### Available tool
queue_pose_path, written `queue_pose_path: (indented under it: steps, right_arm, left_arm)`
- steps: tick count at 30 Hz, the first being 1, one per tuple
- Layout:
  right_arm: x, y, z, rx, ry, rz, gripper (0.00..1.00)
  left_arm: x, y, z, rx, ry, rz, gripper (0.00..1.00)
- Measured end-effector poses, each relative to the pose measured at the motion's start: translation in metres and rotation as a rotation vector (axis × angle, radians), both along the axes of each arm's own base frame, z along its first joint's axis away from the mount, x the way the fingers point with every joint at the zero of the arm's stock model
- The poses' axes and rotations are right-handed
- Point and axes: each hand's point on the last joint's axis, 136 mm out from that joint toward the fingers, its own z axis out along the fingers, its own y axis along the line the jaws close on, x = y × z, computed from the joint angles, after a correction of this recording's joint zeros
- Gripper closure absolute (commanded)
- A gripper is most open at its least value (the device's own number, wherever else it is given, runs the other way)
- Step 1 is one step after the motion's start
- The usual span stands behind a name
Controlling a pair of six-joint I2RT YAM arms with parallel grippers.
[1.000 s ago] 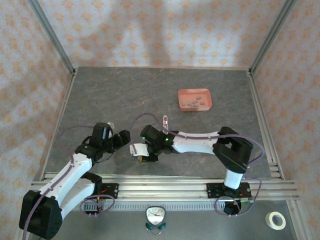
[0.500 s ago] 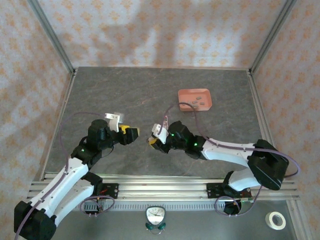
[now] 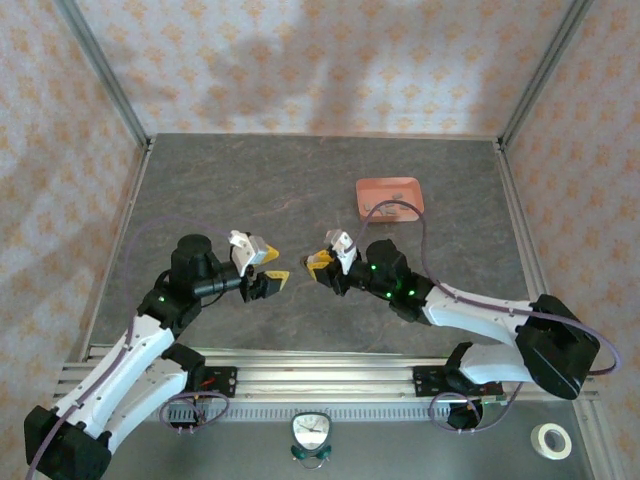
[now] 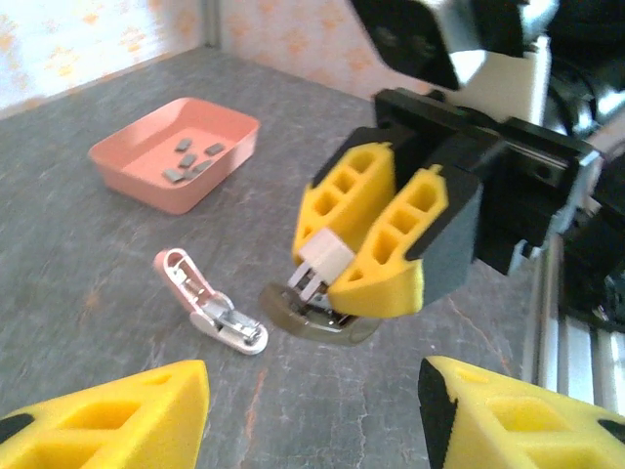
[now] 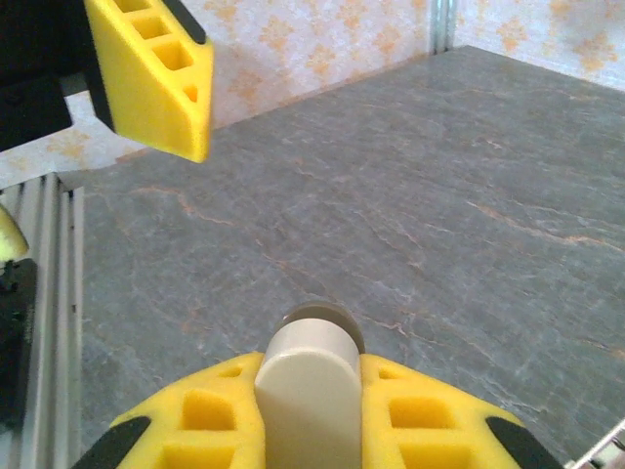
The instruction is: Load the staples into the stapler
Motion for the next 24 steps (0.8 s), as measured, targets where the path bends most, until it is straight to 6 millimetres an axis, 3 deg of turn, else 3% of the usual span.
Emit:
queue_pose_path:
  steps: [6,15,24]
  right_arm:
    - [-0.012,0.009,0.008,0.02,0.001,0.093,0.83]
    - [-0.026,0.026,0.024,0.0,-0.027,0.253,0.83]
    - [-0.039,0.031,0.022,-0.023,-0.017,0.352,0.83]
  left_arm:
    - [-0.01,-0.013,-0.001,0.052,-0.058,-0.141,0.41]
    - [-0.012,-0.015,-0.015,0.147,-0.096,-0.227,0.42]
    - [-0.019,-0.016,-0.027,0.209,-0.097,-0.315,0.58]
